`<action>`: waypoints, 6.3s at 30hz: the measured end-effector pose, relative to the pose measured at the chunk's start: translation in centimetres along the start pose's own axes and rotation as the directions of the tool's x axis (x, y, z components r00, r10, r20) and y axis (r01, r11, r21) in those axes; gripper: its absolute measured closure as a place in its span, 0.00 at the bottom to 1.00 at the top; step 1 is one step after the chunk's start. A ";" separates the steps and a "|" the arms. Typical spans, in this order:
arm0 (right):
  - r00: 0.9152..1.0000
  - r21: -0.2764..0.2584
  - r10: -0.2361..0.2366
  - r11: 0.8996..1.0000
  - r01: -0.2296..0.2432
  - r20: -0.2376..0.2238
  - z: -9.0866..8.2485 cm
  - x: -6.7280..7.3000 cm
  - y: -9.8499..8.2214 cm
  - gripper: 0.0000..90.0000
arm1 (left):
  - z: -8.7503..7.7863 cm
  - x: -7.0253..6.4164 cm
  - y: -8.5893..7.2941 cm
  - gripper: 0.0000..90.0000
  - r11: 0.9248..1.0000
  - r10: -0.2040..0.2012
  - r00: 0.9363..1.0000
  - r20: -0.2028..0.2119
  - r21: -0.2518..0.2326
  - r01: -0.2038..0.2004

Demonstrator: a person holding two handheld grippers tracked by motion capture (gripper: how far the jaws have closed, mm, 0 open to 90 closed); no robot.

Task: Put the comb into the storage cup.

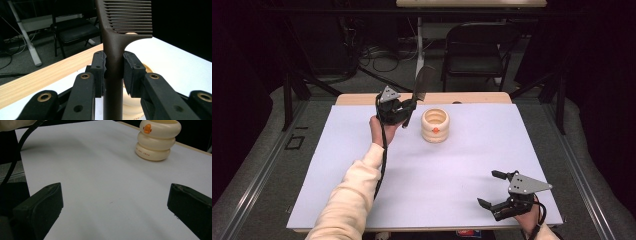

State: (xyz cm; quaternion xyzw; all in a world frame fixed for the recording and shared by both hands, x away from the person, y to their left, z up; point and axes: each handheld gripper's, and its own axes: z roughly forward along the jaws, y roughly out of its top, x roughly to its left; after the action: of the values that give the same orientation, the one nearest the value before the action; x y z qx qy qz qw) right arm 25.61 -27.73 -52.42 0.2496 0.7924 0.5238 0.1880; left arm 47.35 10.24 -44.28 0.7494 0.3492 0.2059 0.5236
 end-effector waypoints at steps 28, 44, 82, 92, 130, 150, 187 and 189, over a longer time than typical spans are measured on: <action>1.000 0.009 0.004 1.000 -0.003 -0.010 0.0 -0.1 0.0 0.00 | 0.9 -0.8 1.7 0.81 0.999 0.005 1.000 0.005 -0.035 -0.004; 1.000 0.010 0.007 1.000 -0.007 -0.012 0.0 0.0 0.0 0.00 | 1.8 -1.9 2.6 0.81 0.998 0.016 1.000 0.022 -0.054 -0.015; 1.000 0.011 0.007 1.000 -0.007 -0.012 0.0 0.0 0.0 0.00 | 4.3 -3.1 2.6 0.81 0.996 0.014 0.999 0.034 -0.092 -0.011; 1.000 0.010 0.007 1.000 -0.007 -0.011 0.0 0.0 0.0 0.00 | 5.0 -3.1 2.5 0.81 0.995 0.005 1.000 0.027 -0.097 -0.003; 1.000 0.008 0.010 1.000 -0.010 -0.013 -0.1 0.0 0.0 0.00 | 7.6 -3.4 1.4 0.81 0.995 -0.007 0.999 0.050 -0.094 0.011; 1.000 0.005 0.005 1.000 -0.005 -0.013 -0.1 0.0 0.0 0.00 | 8.6 -3.3 0.2 0.81 0.998 -0.010 0.999 0.053 -0.069 0.014; 1.000 0.002 0.007 1.000 -0.007 -0.011 -0.1 0.0 0.0 0.00 | 9.6 -2.9 -1.0 0.80 1.000 0.001 0.998 0.057 0.015 -0.002; 1.000 0.002 0.007 1.000 -0.007 -0.011 -0.1 0.0 0.0 0.00 | 9.6 -2.8 -1.0 0.80 1.000 -0.001 0.998 0.060 0.018 0.000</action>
State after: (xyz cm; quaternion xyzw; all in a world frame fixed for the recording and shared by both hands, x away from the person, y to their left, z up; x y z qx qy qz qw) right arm 25.58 -27.85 -52.40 0.2495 0.7931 0.5251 0.1817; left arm 51.60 2.19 -48.57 0.7598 0.3352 0.1802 0.5271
